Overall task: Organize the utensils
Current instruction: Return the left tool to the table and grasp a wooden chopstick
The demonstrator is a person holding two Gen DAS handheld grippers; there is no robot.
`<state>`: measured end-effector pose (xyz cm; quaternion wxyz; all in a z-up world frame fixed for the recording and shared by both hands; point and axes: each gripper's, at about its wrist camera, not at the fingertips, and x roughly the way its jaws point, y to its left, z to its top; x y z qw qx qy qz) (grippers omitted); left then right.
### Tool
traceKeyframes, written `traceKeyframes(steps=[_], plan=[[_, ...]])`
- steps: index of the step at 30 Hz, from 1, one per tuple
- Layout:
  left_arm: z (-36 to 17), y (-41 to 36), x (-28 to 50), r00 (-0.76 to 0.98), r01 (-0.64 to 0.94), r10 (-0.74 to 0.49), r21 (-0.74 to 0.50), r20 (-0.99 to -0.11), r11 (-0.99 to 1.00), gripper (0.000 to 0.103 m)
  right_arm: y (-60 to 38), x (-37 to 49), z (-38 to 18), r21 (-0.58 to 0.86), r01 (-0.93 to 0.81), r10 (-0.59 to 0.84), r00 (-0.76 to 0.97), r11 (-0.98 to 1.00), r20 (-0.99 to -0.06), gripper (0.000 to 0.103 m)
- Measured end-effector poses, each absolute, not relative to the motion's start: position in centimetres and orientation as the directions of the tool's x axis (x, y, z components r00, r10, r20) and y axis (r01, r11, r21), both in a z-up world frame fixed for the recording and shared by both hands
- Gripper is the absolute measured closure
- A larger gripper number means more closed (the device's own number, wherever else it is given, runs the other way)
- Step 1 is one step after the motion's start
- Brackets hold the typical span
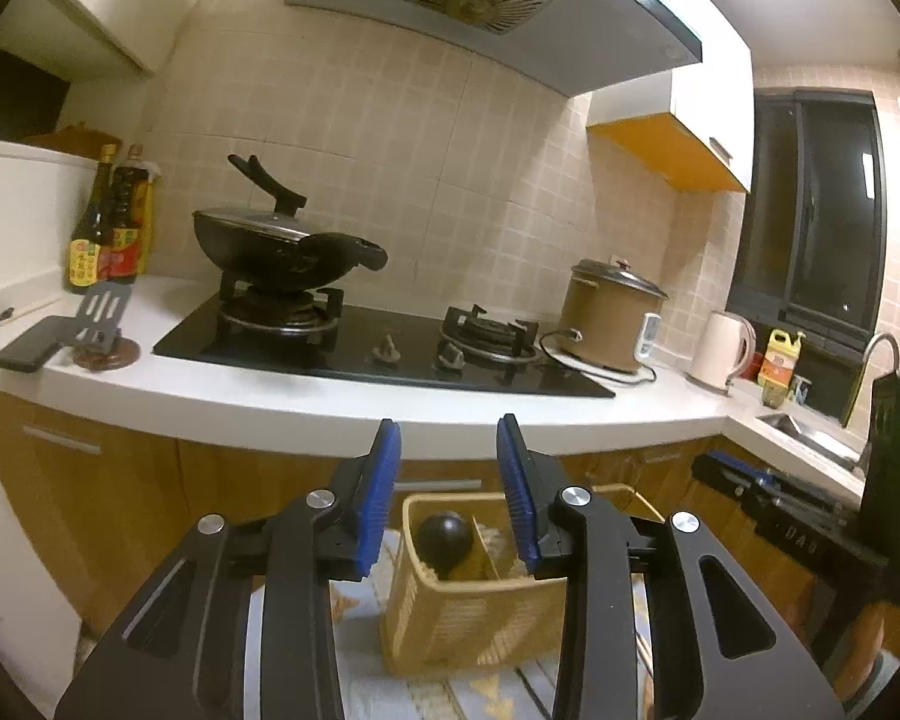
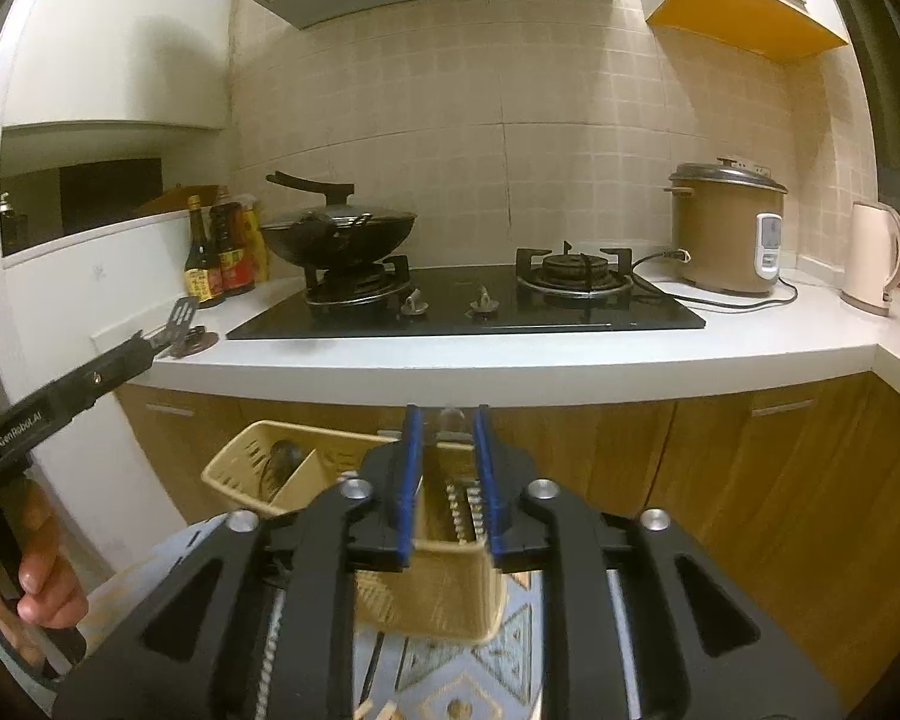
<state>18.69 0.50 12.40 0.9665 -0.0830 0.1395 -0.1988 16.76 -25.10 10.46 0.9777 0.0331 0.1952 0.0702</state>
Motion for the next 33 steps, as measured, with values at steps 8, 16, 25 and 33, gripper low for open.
traceKeyframes(steps=[8,16,25,33], plan=[[13.5,0.9,15.6,0.759,0.444,-0.515,-0.262,-0.397,0.857,0.070,-25.4,13.1,11.3,0.089,-0.120,0.150,0.832,0.989,-0.534,0.071],[8.9,-1.7,13.5,0.647,0.465,-0.478,-0.189,-0.595,0.865,0.070,-27.1,11.6,6.7,0.136,-0.035,0.128,0.625,0.990,-0.770,0.071],[-1.4,-6.4,14.4,0.431,0.511,-0.392,-0.138,-0.813,0.849,0.070,-29.4,13.0,-1.1,0.172,0.050,0.136,0.412,0.984,-0.901,0.071],[-4.3,-8.4,14.6,0.427,0.519,-0.312,-0.053,-0.849,0.853,0.073,-30.9,13.0,-4.1,0.219,0.096,0.172,0.355,0.971,-0.919,0.072]])
